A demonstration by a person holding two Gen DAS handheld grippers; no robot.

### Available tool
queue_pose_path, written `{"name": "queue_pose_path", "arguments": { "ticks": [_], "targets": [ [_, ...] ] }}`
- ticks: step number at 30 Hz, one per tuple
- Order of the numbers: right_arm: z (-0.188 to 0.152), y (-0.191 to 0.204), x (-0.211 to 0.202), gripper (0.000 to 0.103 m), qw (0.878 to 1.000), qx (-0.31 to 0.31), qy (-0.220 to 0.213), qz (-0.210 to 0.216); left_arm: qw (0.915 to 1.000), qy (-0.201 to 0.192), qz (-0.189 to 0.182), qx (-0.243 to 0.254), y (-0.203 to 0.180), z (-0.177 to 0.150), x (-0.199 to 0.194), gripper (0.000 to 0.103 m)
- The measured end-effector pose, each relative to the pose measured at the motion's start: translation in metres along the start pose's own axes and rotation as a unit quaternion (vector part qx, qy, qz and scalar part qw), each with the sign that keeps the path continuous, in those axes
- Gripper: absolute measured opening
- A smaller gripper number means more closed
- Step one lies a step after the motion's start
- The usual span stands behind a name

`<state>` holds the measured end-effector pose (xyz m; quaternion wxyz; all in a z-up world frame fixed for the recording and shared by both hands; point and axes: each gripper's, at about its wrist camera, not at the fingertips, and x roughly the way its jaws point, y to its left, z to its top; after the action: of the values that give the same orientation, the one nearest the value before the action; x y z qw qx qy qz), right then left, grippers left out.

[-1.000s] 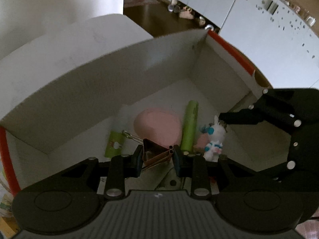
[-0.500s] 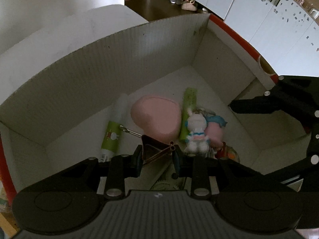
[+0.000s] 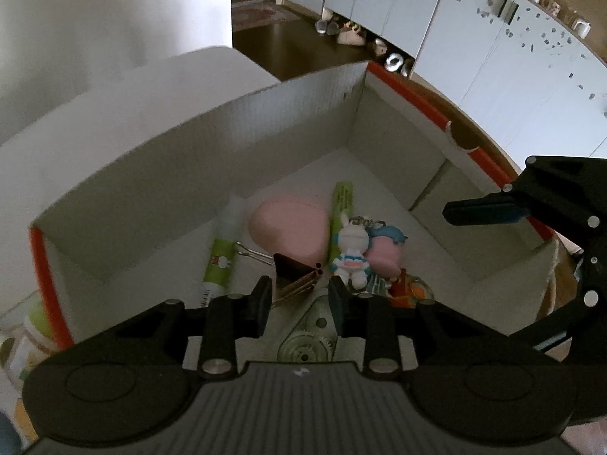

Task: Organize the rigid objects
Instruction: 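Open right gripper releasing bunny keychain while left gripper releases binder clip in box, then withdraw both grippers from the red box back toward the mat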

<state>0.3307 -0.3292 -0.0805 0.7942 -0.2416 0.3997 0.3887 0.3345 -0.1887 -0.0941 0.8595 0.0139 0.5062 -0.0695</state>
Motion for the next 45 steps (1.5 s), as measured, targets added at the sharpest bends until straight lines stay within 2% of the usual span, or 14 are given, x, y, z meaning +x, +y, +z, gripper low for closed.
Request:
{"name": "queue_pose_path", "arguments": {
  "ticks": [4, 5, 6, 8, 22, 24, 32, 35, 45],
  "targets": [
    [0.001, 0.005, -0.011, 0.083, 1.000, 0.008, -0.012, -0.005, 0.9998, -0.020, 0.001, 0.002, 0.000, -0.006, -0.015, 0.032],
    [0.002, 0.005, -0.013, 0.083, 1.000, 0.011, -0.014, -0.004, 0.9997, -0.024, 0.002, 0.002, 0.001, -0.006, -0.019, 0.035],
    [0.002, 0.006, -0.015, 0.084, 1.000, 0.014, -0.016, -0.003, 0.9996, -0.029, 0.003, 0.003, 0.002, -0.007, -0.024, 0.048],
    [0.003, 0.007, -0.020, 0.085, 1.000, 0.024, -0.019, -0.004, 0.9990, -0.044, 0.005, 0.006, 0.003, -0.009, -0.033, 0.066],
    [0.007, 0.029, -0.056, 0.101, 0.995, 0.081, -0.060, -0.015, 0.9955, -0.094, -0.009, 0.011, 0.018, -0.029, -0.083, 0.067],
    [0.008, 0.035, -0.061, 0.102, 0.994, 0.084, -0.067, -0.021, 0.9948, -0.101, -0.011, 0.008, 0.023, -0.034, -0.091, 0.073],
    [0.011, 0.063, -0.075, 0.102, 0.990, 0.115, -0.081, -0.029, 0.9918, -0.125, -0.023, 0.006, 0.049, -0.052, -0.120, 0.076],
    [0.015, 0.076, -0.080, 0.102, 0.988, 0.126, -0.084, -0.032, 0.9906, -0.134, -0.026, 0.007, 0.061, -0.059, -0.130, 0.084],
    [0.027, 0.129, -0.081, 0.102, 0.985, 0.145, -0.087, -0.033, 0.9883, -0.148, -0.033, 0.008, 0.106, -0.085, -0.158, 0.084]
  ]
}}
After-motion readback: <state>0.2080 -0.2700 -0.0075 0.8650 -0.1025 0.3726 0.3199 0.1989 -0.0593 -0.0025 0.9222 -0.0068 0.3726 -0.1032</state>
